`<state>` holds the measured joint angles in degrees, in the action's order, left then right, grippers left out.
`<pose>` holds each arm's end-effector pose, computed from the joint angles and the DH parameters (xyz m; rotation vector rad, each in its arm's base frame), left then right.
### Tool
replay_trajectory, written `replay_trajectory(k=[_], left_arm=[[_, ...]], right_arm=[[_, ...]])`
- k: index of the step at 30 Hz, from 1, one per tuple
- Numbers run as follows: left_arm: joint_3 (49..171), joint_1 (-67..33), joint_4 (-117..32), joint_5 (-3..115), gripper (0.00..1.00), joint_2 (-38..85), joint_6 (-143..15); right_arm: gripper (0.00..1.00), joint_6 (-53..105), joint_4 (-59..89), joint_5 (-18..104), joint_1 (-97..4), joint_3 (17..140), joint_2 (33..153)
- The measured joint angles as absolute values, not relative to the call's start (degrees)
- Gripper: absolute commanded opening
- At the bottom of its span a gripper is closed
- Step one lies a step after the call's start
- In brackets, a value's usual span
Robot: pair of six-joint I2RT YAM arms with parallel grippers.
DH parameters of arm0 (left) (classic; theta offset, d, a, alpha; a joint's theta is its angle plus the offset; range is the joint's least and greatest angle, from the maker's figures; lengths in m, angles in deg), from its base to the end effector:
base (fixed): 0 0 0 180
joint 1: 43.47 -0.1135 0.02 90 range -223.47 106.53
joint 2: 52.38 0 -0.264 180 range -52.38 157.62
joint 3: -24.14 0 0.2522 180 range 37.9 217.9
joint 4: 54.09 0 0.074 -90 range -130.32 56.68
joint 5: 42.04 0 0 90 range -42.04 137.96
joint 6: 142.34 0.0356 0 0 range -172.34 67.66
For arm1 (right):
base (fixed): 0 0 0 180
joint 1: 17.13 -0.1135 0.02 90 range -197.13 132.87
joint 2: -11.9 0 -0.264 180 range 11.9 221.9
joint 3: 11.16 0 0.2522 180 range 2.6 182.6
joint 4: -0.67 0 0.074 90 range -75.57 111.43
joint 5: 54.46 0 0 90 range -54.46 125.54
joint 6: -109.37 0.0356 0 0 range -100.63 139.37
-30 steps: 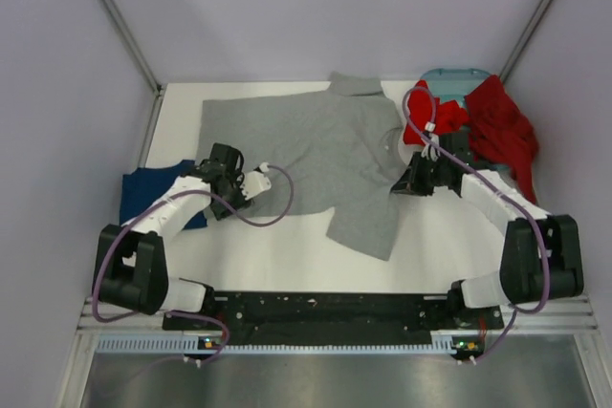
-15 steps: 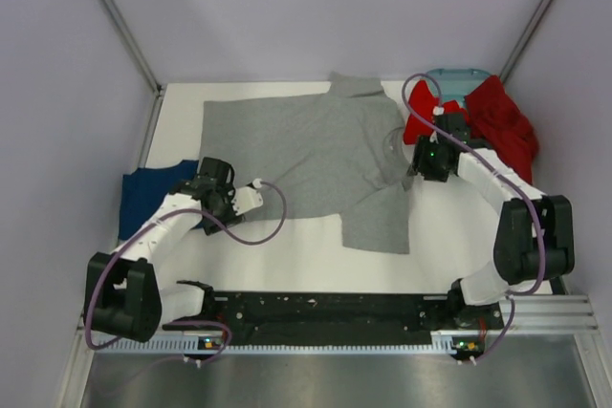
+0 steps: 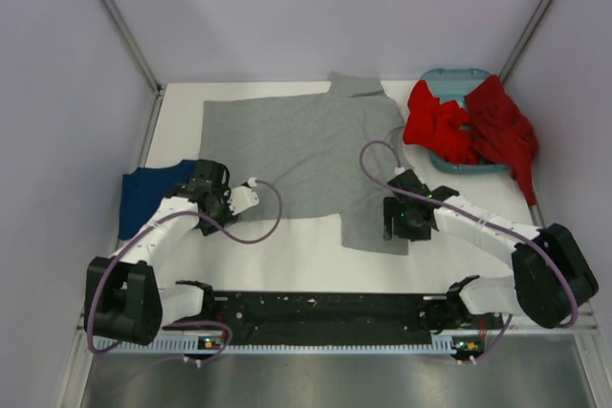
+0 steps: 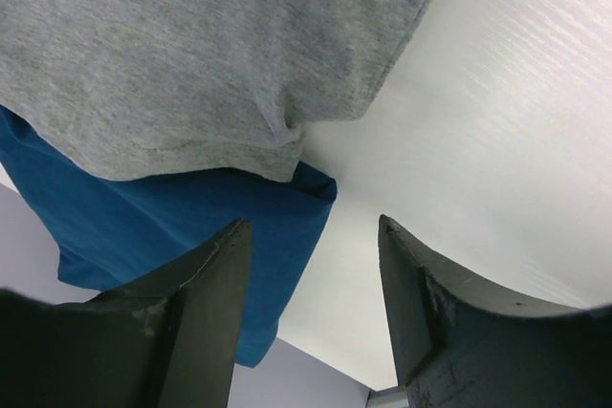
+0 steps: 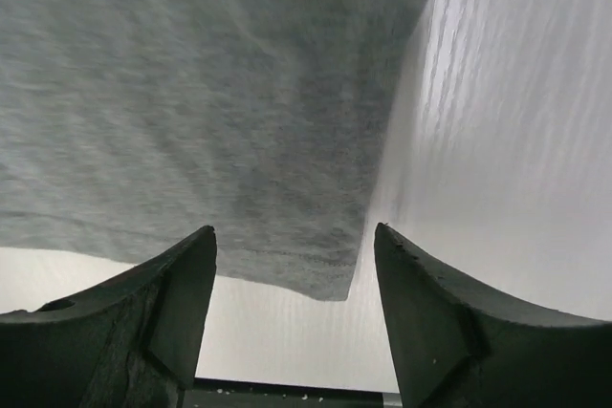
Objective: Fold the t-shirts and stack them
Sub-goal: Flatten out the tshirt
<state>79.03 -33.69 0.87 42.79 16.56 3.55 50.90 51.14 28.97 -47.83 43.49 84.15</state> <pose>0.2065 -0.0323 0.1964 1.5103 2.3839 0.3219 0.1919 0.1092 0.1872 0.0505 2.7519 0.1403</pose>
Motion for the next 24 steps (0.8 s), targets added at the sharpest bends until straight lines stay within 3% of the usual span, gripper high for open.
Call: replay_trajectory(k=[4,6,15,18,24], left_arm=[[78.6,-33.9,-0.8,42.8,0.58,17.1,2.6],[77.8,-34.7,-1.8,42.3,0.57,17.2,2.4],[76.9,-46.2,-3.0,39.5,0.61,15.3,2.9],[75.7,-49.8,-7.6,38.1,0.57,15.6,4.0],[75.6,-55.5,-16.2,33.8,0.54,26.4,5.5]], right_arm=[[0.13,54.2,50.0,28.0,-49.7,40.8,88.3],[0.0,54.9,49.4,27.4,-49.6,40.7,88.4],[0.0,56.3,47.0,27.7,-44.2,35.5,77.3],[0.0,56.6,46.8,28.2,-41.4,34.5,71.1],[0.0,56.7,46.9,29.6,-39.9,34.5,68.2]])
